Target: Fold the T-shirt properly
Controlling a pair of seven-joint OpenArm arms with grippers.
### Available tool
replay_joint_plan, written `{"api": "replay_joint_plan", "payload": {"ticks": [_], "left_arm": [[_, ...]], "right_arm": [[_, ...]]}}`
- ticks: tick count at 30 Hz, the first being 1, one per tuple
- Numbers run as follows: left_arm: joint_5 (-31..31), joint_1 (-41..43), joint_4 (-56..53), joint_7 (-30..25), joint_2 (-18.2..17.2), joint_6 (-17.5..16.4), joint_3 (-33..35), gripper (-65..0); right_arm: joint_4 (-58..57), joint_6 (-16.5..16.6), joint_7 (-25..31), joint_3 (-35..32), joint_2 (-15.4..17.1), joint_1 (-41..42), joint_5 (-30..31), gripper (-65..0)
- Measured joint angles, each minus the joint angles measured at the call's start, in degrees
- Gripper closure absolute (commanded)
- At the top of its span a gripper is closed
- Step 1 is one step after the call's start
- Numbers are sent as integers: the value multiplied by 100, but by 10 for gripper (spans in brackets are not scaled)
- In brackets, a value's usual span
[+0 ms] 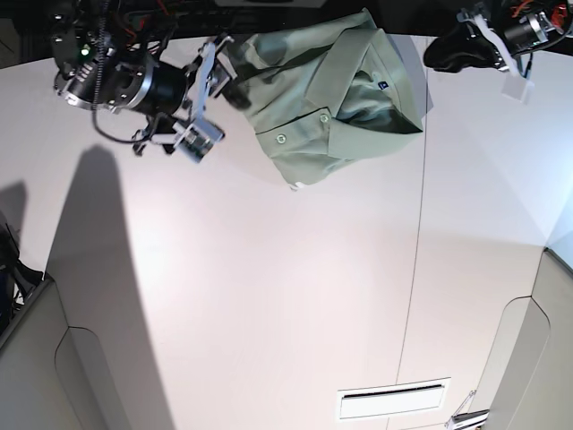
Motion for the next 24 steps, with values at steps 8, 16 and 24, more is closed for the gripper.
{"api": "replay_joint_plan", "payload": {"ticks": [8,16,24], "left_arm": [[-278,-13,7,-4,15,0,-339,-227],[-275,-15,7,-4,13,0,-339,-226],[-278,-15,7,-7,13,0,-339,-226]], "right_arm": [[33,448,365,-319,-2,1113,175,0],[-1318,597,367,-1945,2,2173,-105,0],[-2940,581,525,-3751,0,3226,-168,0]]}}
